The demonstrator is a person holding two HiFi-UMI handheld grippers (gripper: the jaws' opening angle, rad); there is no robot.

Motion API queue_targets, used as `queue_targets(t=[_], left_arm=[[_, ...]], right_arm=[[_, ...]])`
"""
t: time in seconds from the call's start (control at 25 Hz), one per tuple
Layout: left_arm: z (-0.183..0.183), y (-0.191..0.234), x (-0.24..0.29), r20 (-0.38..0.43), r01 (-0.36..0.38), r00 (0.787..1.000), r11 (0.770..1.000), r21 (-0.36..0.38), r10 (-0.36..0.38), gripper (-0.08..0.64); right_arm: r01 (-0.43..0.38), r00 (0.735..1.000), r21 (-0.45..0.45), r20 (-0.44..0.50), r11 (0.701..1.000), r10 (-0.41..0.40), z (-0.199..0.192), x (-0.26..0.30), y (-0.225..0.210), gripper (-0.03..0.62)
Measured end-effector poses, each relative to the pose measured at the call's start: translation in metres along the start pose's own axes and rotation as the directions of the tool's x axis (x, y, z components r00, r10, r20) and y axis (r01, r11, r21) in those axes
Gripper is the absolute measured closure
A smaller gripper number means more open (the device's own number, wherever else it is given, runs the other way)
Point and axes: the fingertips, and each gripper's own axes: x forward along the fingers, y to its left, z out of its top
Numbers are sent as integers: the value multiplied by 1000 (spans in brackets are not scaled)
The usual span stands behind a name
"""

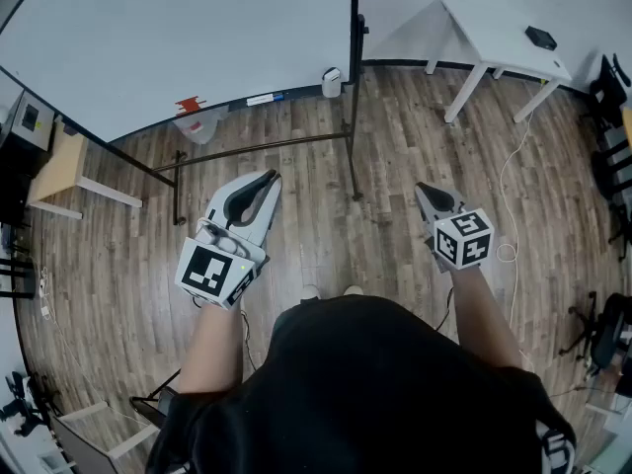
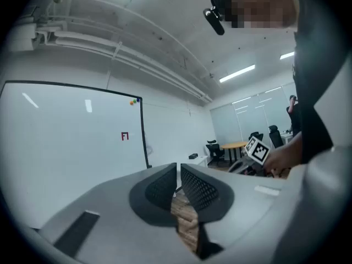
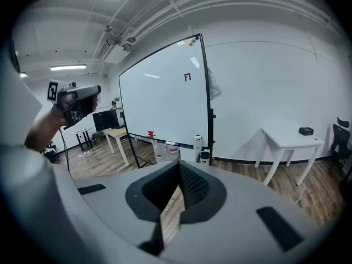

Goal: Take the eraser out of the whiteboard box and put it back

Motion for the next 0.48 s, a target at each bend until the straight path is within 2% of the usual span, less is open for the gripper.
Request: queue_targets(t=[0.24, 0.48], left_arm=[[-24, 5, 2, -40, -44, 998, 999, -23, 43, 544], [-29, 5, 14, -49, -78, 996, 997, -25, 77, 542]], right_arm=[[-1, 1000, -7, 21, 1000, 1, 9, -6, -7, 598], [-10, 998, -14, 55, 1000, 11, 21, -11, -18, 600]])
